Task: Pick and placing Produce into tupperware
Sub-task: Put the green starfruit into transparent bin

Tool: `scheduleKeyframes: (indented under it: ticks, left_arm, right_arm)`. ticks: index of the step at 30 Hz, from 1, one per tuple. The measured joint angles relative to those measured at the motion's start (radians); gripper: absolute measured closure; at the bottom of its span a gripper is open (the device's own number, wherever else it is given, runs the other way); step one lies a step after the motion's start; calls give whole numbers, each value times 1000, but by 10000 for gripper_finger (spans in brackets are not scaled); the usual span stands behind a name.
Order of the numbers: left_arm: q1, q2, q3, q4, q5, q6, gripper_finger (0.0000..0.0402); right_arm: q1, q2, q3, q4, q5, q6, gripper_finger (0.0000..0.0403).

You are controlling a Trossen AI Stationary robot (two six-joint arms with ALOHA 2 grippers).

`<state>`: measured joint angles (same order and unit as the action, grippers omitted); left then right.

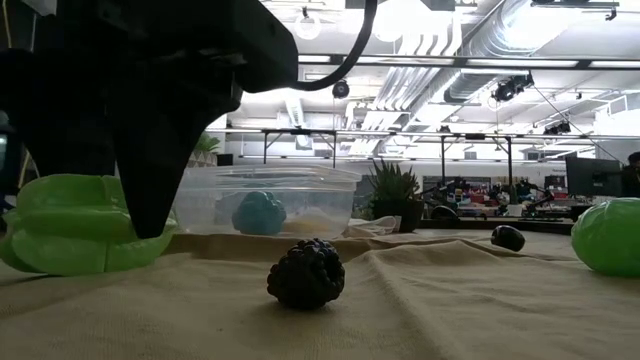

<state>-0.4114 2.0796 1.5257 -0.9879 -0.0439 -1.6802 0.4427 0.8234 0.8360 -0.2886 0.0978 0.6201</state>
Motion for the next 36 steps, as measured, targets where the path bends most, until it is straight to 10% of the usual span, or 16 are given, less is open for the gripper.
scheduleKeyframes:
  ticks: [36]
  left_arm:
    - [0, 1, 107, -41, 22, 61, 173]
  right_arm:
    - [0, 0, 0, 1, 0, 0, 213]
